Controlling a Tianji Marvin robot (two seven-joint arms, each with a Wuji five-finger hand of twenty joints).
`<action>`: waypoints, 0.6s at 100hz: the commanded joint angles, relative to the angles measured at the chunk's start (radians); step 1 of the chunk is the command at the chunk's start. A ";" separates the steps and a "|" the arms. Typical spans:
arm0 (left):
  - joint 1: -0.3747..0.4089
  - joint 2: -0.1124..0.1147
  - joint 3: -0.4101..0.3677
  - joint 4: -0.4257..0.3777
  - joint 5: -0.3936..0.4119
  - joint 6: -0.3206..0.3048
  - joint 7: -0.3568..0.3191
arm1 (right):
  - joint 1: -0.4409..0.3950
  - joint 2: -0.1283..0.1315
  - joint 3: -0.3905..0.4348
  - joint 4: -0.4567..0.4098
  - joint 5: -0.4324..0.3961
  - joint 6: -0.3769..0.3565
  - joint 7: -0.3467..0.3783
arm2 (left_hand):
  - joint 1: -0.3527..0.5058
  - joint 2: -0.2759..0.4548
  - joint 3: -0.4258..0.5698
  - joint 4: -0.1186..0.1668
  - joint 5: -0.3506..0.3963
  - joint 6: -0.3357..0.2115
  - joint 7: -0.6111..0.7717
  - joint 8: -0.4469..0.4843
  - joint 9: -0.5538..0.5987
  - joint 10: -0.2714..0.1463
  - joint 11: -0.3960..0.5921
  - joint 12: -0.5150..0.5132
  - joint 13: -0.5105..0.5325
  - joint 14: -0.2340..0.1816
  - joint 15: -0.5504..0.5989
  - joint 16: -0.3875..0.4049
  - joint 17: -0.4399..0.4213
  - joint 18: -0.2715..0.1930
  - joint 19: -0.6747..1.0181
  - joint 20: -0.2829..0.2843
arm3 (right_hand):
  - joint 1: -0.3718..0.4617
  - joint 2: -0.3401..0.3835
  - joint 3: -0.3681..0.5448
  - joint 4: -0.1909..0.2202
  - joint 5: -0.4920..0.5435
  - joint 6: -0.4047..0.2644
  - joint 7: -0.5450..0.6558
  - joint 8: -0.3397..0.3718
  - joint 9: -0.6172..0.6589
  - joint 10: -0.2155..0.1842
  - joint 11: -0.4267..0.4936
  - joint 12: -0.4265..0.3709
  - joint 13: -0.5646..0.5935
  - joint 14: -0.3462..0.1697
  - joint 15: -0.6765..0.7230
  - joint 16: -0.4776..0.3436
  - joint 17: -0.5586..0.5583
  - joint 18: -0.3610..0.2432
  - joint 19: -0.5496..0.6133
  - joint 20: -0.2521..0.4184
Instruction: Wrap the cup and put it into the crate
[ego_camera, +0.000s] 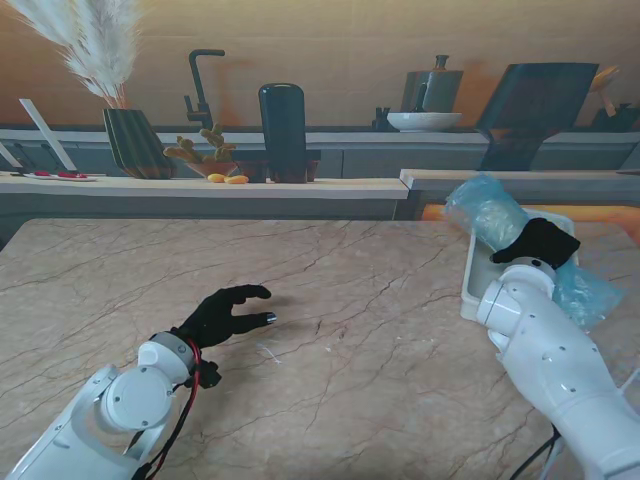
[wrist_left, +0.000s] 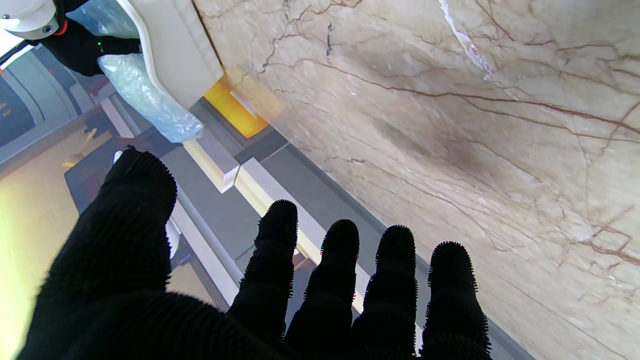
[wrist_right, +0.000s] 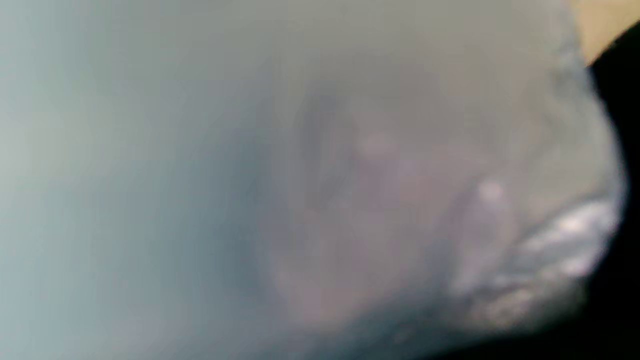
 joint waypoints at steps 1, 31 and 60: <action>-0.001 0.000 0.006 0.001 -0.005 0.001 -0.014 | 0.004 -0.017 -0.006 0.013 0.004 0.006 -0.007 | 0.026 0.036 -0.029 0.029 0.011 -0.037 -0.023 0.008 0.010 -0.007 -0.023 -0.010 -0.018 0.001 -0.015 -0.008 -0.002 -0.002 -0.015 -0.003 | 0.272 0.223 0.434 0.068 0.033 -0.473 0.249 0.019 0.031 -0.035 0.152 0.021 0.175 -0.122 0.179 0.012 -0.031 -0.097 -0.001 -0.013; -0.011 0.002 0.012 0.012 -0.010 -0.002 -0.024 | 0.028 -0.036 -0.019 0.081 0.080 -0.001 -0.014 | 0.033 0.042 -0.043 0.031 0.013 -0.037 -0.024 0.009 0.009 -0.006 -0.024 -0.010 -0.018 0.000 -0.017 -0.008 -0.001 -0.003 -0.018 -0.003 | 0.277 0.236 0.418 0.057 0.047 -0.447 0.229 -0.001 0.041 -0.015 0.128 0.013 0.183 -0.105 0.154 -0.004 -0.027 -0.079 -0.013 -0.030; -0.017 0.002 0.013 0.024 -0.019 -0.015 -0.028 | 0.068 -0.059 -0.042 0.150 0.167 0.028 0.014 | 0.035 0.057 -0.057 0.032 0.015 -0.039 -0.024 0.010 0.006 -0.007 -0.025 -0.010 -0.019 -0.004 -0.017 -0.009 -0.001 -0.004 -0.019 -0.002 | 0.290 0.301 0.388 0.059 0.064 -0.371 0.156 -0.020 0.043 0.032 0.033 -0.013 0.236 -0.028 -0.065 -0.125 -0.009 0.027 -0.139 -0.132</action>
